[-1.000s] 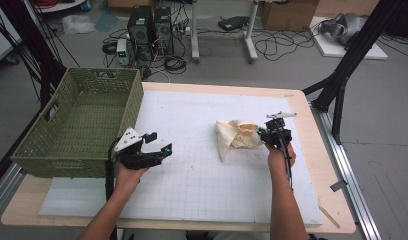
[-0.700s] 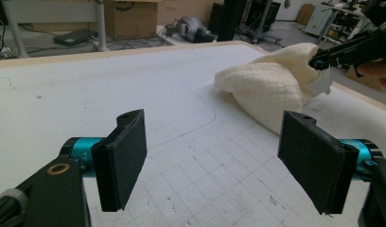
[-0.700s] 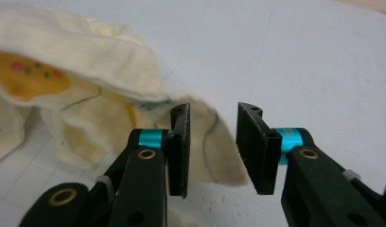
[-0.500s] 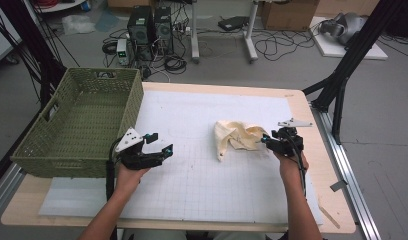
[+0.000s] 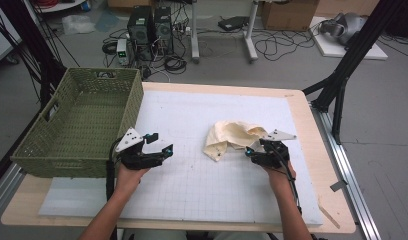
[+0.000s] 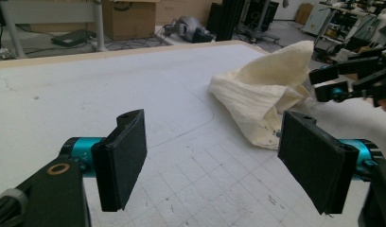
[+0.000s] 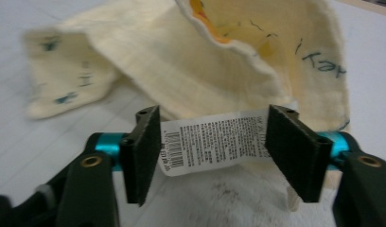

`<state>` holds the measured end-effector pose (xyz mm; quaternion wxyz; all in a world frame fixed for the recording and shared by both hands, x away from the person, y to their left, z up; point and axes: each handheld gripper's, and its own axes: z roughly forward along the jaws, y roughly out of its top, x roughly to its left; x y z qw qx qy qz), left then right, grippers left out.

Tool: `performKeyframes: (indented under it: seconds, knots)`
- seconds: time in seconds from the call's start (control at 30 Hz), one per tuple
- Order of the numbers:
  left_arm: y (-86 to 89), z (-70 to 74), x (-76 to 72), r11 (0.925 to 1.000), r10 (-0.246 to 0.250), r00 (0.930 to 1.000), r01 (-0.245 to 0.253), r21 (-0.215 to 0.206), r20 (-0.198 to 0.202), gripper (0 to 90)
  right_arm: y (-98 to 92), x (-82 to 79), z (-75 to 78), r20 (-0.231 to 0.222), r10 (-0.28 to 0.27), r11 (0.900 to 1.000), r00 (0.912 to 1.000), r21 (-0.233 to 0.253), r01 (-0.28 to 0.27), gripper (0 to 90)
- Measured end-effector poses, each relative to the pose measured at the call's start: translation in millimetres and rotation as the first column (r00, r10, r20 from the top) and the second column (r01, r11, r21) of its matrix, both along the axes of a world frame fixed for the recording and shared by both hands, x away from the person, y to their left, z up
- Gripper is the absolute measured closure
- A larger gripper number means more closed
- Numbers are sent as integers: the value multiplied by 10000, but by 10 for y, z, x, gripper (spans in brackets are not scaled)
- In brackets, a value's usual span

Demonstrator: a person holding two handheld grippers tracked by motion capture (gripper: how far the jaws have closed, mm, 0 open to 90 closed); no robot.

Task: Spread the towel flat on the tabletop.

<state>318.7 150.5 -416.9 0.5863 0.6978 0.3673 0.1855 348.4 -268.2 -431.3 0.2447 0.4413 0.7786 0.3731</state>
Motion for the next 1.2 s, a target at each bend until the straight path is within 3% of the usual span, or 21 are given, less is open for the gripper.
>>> performKeyframes:
  seconds: [0.1,0.17,0.2,0.23,0.27,0.3,0.33,0.37,0.47,0.5,0.6,0.67,0.77,1.0,1.1,1.17,1.2]
  knots:
    - [-10,-7,3,10000,-63,10000,63,59,-35,248,149,149,-168,-454,-128,9999,9989,-111,123,327]
    - [-12,-7,1,10000,-57,10000,57,60,-38,249,178,178,-192,-417,-149,9998,9990,-151,143,336]
    - [-11,-7,0,10000,-60,10000,60,54,-38,251,217,218,-189,-287,-213,9995,9994,-249,206,483]
    - [-9,-8,3,10000,-41,10000,42,76,-16,251,217,218,-189,-287,-213,9995,9994,-249,206,483]
    - [-8,-8,3,10000,-6,10000,7,60,-19,251,231,233,-183,-258,-227,9994,9994,-283,219,568]
    - [-3,-9,5,10000,-18,10000,18,54,-7,252,260,259,-180,-195,-211,9978,9996,-629,199,739]
    - [1,-9,5,10000,3,10000,-3,51,-14,252,260,259,-180,-195,-211,9978,9996,-629,199,739]
    - [7,-8,5,10000,39,10000,-39,48,-10,252,249,266,-167,-278,-68,9986,9996,-527,53,811]
    - [20,-9,8,10000,55,10000,-55,50,-1,253,217,246,-144,-511,230,9990,9984,-363,-249,827]
    - [18,-11,8,10000,33,10000,-33,89,-38,253,192,193,-110,-635,696,9972,9956,-233,-712,827]
    - [6,-8,3,9999,-4,10000,4,100,-8,253,171,105,-67,-524,1032,9945,9933,-104,-1039,828]
    - [-3,-5,-2,9999,-44,10000,44,130,2,255,137,-24,-14,-585,1505,9885,9869,225,-1494,829]
    - [-9,-1,-10,9999,-42,10000,43,147,-8,256,98,-155,12,-666,1913,9815,9793,182,-1905,829]
    - [-31,-6,-11,9996,-185,9998,186,216,-35,259,-38,-434,102,-737,2533,9671,9646,444,-2506,830]
    - [-42,-6,-14,9994,-223,9997,224,250,-27,260,-111,-637,155,-635,2967,9538,9529,697,-2923,829]
    - [-50,-9,-14,9994,-228,9997,229,245,-32,260,-153,-713,162,-612,3053,9507,9503,769,-3005,820]
    - [-54,-10,-15,9994,-243,9997,245,253,-54,260,-176,-735,162,-518,2944,9543,9543,705,-2906,796]
